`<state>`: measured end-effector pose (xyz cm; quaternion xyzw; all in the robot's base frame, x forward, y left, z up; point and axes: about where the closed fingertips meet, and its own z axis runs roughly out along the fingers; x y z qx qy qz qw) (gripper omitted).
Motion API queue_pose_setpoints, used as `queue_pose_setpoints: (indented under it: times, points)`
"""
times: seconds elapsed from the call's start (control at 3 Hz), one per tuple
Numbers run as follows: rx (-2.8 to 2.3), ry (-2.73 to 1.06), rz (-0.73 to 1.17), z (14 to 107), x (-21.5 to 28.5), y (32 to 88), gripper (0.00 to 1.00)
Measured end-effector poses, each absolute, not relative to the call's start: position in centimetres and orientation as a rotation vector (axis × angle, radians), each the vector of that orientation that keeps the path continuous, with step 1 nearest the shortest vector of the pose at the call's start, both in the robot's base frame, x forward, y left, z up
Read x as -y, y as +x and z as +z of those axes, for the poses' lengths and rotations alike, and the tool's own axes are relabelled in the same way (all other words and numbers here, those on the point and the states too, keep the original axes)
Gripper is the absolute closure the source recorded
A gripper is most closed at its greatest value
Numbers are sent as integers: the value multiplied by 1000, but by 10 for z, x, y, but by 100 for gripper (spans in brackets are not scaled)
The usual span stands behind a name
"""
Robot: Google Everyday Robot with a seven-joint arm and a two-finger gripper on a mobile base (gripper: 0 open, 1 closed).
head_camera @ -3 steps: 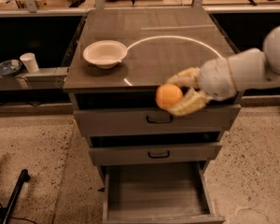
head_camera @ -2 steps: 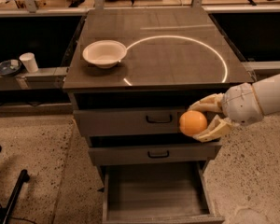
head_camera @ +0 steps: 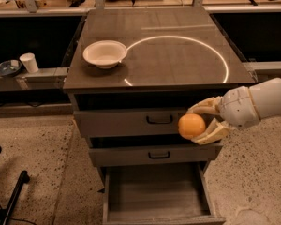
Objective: Place orange into bottom drawer
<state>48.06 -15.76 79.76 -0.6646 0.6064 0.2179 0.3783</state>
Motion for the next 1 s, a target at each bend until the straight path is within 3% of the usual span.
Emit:
queue_pose_setpoints:
  times: [0.33,0.67,1.0]
  points:
    - [-1568,-1630,562,743,172,472,100]
    - [-1666,-1440,622,610,198,472,100]
    - [-1662,-1438,643,607,193,471,100]
